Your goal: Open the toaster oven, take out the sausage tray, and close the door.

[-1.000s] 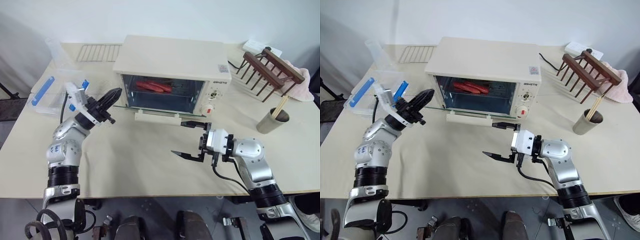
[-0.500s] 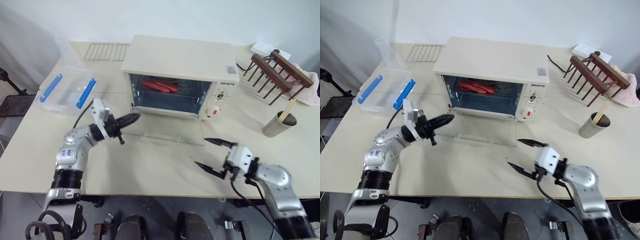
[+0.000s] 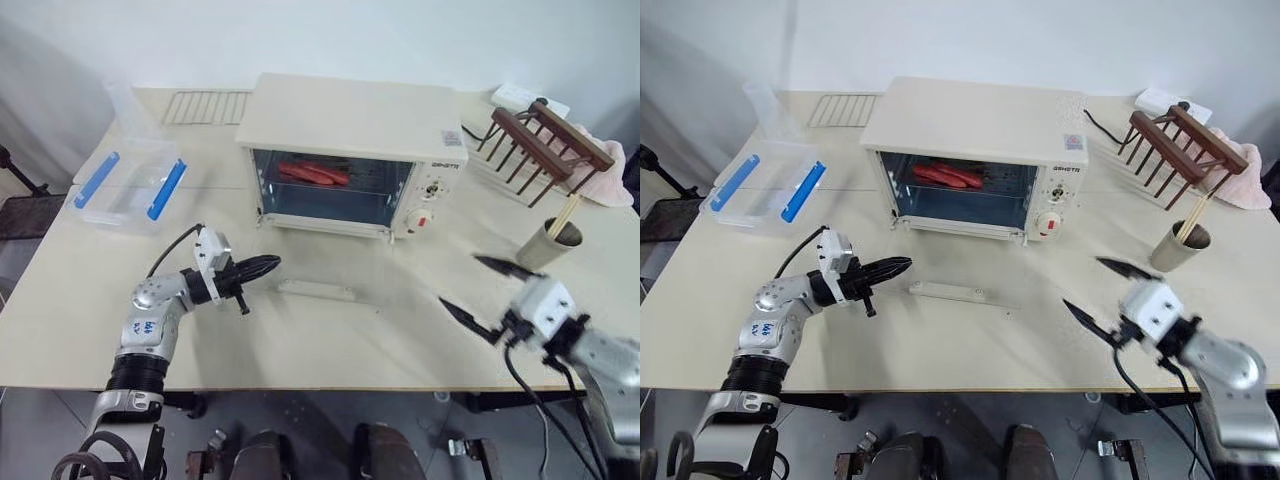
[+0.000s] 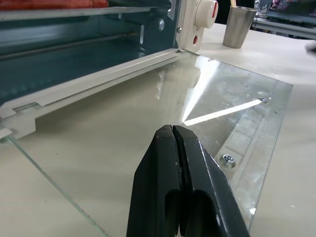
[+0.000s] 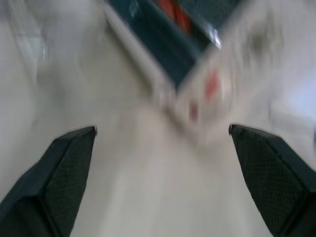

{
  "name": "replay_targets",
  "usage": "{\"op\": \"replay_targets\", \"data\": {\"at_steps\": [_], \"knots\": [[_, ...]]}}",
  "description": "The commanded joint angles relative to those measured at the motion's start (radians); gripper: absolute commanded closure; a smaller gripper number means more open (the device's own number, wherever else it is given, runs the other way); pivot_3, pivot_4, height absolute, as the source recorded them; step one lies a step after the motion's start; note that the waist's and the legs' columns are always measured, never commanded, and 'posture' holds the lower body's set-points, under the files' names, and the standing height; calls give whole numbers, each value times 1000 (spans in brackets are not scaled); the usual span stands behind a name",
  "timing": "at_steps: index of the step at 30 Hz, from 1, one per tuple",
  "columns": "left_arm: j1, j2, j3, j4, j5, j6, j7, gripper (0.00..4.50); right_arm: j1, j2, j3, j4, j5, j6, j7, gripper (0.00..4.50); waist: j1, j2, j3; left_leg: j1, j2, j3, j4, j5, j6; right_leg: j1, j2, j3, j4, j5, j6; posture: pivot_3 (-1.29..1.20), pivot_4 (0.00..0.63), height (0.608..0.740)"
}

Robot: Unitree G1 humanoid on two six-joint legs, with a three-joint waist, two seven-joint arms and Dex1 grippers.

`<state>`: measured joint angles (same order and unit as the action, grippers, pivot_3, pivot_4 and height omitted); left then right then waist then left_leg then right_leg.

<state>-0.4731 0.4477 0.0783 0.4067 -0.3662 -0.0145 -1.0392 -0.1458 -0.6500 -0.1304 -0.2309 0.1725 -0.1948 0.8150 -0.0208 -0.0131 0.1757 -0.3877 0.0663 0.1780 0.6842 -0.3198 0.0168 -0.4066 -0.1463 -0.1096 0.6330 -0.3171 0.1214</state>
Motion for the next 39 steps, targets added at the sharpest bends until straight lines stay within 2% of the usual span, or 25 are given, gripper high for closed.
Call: {"op": "replay_targets", "data": {"at_steps": [1,3,6,10,14,15,23,29,32,39], "knots": [[32,9,23,-12,-11,-9,-4,4106,-56,36,79,-51,-85,43,-67,0,6,0,0,0,0,-2,0,0,0,0,0,-1,3,0,0,0,150,740],[59,14,38,-48,-32,6,1,3654,-113,70,140,-62,-154,135,-120,0,11,0,0,-1,0,-3,0,0,0,0,0,-3,5,0,0,0,150,740],[119,21,79,-133,-92,44,-3,2695,-212,120,236,-27,-211,146,-128,0,8,0,0,-2,-1,-1,0,0,0,-1,-1,-2,5,0,0,0,150,740],[288,39,201,-323,-167,74,71,1411,-454,191,373,225,-509,55,-334,0,-29,0,0,-2,0,2,0,0,0,-3,-1,-1,5,0,0,0,150,740],[374,47,236,-426,-192,86,90,154,-572,249,424,377,-609,23,-443,0,-31,-1,0,-2,0,-3,-1,1,-1,-4,-2,-4,11,0,-1,0,150,740],[391,49,239,-445,-194,87,88,41,-595,262,435,405,-628,26,-457,0,-33,-1,0,-2,1,-2,-1,1,-1,-4,-2,-4,11,0,-1,0,150,740],[405,36,233,-487,-192,107,133,41,-736,343,508,601,-782,81,-581,0,-36,-1,0,-3,0,-1,-1,1,-1,-4,-3,-3,10,0,-1,0,150,740],[381,29,213,-485,-186,116,146,41,-781,360,514,658,-824,142,-616,0,-39,-1,0,-3,0,-1,-1,1,-1,-5,-2,-3,11,0,-1,0,150,740],[367,28,203,-481,-186,120,146,0,-786,352,524,673,-845,165,-613,624,-39,-1,0,-3,0,-1,-1,1,-1,-5,-2,-3,10,0,-1,0,150,740],[346,27,194,-463,-184,118,148,0,-796,365,530,670,-849,177,-605,3056,-41,-1,0,-3,0,-1,-2,1,-1,-5,-2,-3,10,0,-1,0,150,740]]}}
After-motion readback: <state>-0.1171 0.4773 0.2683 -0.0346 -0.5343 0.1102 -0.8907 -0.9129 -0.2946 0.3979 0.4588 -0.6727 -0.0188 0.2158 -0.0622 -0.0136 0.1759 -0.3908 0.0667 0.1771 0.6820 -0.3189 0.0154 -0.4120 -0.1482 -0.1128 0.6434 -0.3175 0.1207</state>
